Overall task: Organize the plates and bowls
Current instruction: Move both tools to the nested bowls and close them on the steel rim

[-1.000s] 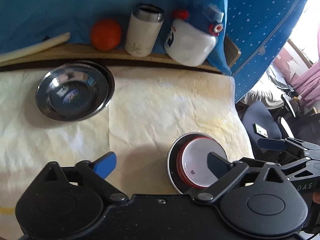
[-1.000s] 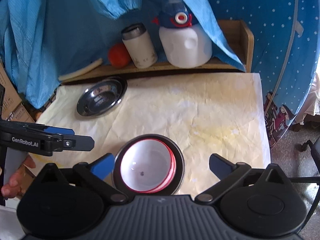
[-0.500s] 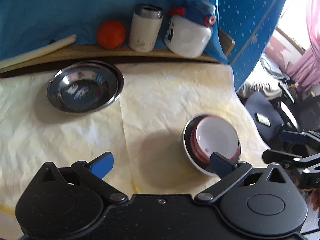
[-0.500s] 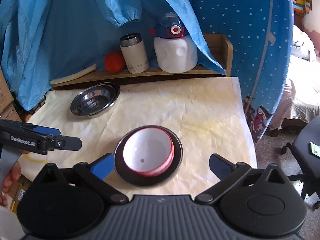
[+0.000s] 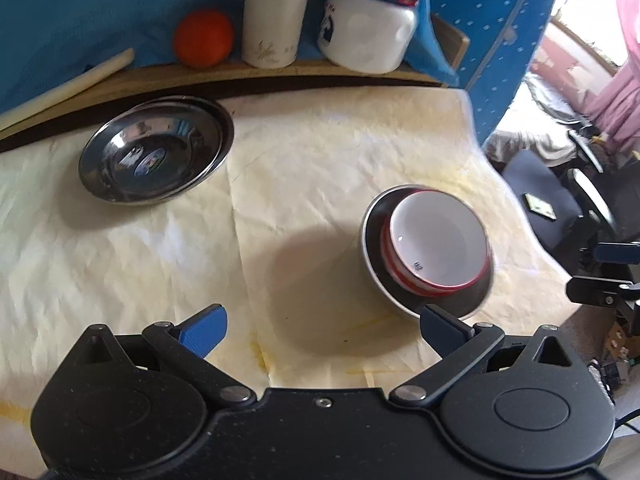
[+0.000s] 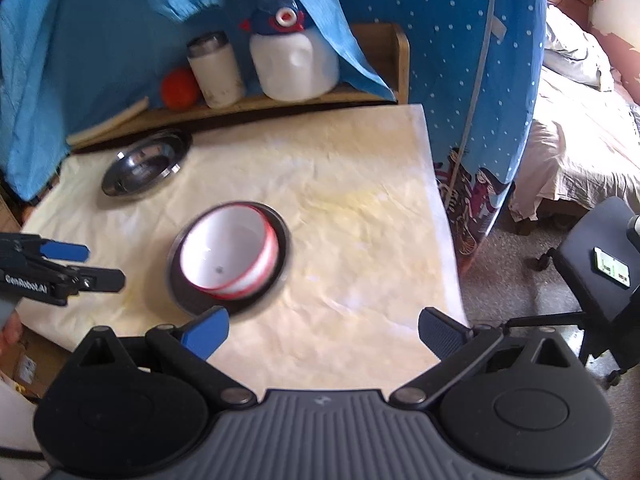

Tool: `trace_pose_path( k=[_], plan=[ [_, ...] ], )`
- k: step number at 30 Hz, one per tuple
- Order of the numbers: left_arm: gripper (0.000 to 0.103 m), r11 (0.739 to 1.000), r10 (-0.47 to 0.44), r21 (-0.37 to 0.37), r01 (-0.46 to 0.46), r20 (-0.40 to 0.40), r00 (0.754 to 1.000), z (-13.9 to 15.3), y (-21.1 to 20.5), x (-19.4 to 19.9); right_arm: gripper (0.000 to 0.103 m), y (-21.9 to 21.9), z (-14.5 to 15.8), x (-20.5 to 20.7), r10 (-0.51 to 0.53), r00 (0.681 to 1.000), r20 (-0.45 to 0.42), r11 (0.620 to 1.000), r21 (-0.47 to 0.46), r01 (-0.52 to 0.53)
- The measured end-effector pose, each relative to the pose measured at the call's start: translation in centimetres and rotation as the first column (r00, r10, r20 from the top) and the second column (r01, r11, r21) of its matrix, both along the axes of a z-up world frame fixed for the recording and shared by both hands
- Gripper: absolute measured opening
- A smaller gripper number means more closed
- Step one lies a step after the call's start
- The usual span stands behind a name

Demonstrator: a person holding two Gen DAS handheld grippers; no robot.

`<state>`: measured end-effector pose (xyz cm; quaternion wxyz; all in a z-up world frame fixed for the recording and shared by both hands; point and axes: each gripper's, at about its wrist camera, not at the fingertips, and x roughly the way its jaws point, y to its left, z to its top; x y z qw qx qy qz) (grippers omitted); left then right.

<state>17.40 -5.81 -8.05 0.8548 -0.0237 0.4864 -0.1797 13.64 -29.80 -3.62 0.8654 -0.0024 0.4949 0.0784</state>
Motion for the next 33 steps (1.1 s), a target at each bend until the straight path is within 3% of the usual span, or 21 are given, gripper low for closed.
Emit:
trace_pose_path(
  k=[9, 21, 33],
  plan=[
    [0.102, 0.997, 0.057, 0.053, -0.052, -0.094, 0.994, -1.4, -1.0, 0.6, 0.103, -1.4, -1.8, 1.7, 0.062, 0.995, -0.083, 0.997, -0.051, -0.066],
    [0.102, 0.992, 0.114, 0.057, -0.109, -0.099, 0.989, -1.3, -2.1, 1.6, 0.103, -1.4, -2.6, 5.6, 0.187, 0.978, -0.092, 0.981, -0.038, -0.191],
    [0.100, 0.985, 0.158, 0.096, -0.145, -0.156, 0.975, -2.5, -3.7, 3.8, 0.100, -0.1, -4.6, 9.4, 0.296, 0.949, -0.111, 0.954, -0.017, -0.299]
  ],
)
